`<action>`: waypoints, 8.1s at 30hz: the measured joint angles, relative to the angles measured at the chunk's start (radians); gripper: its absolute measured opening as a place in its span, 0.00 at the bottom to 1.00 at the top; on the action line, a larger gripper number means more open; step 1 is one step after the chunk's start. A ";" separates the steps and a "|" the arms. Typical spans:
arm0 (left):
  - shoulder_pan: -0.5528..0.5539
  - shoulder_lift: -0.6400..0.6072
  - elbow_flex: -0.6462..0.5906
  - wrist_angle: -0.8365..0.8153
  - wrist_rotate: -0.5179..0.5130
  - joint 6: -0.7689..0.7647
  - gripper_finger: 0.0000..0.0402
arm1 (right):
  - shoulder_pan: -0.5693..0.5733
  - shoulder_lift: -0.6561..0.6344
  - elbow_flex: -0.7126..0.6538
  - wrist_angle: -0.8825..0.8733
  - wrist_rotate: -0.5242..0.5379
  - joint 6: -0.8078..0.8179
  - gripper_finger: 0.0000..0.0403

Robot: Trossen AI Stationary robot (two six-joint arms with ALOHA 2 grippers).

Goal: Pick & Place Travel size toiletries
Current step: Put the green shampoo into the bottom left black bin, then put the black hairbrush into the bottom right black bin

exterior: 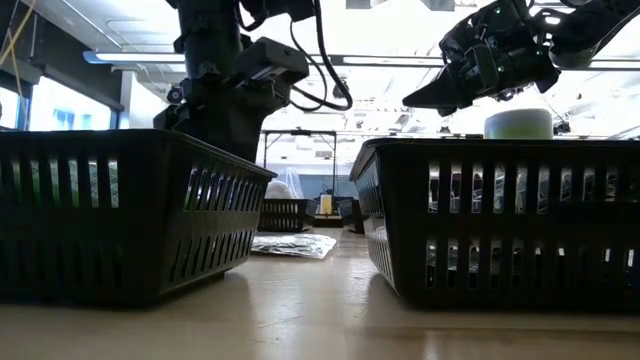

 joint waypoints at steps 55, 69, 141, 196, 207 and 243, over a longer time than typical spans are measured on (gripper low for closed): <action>0.004 0.002 -0.065 0.042 0.010 0.005 0.57 | 0.000 0.000 0.000 -0.044 0.004 -0.026 0.01; 0.003 0.002 -0.138 0.109 0.040 0.012 0.57 | 0.000 0.000 0.000 -0.044 0.004 -0.028 0.01; 0.004 0.059 -0.151 0.161 0.020 0.053 0.30 | 0.000 0.000 0.001 -0.044 0.004 -0.050 0.01; -0.215 0.066 0.213 0.067 0.067 0.370 0.24 | 0.000 0.000 0.000 -0.045 0.001 -0.045 0.01; -0.274 0.066 0.213 -0.017 0.098 0.377 0.24 | 0.000 0.000 0.000 -0.045 0.002 -0.041 0.01; -0.177 0.067 0.212 -0.014 0.030 0.558 0.35 | 0.000 0.000 0.000 -0.043 0.004 -0.015 0.01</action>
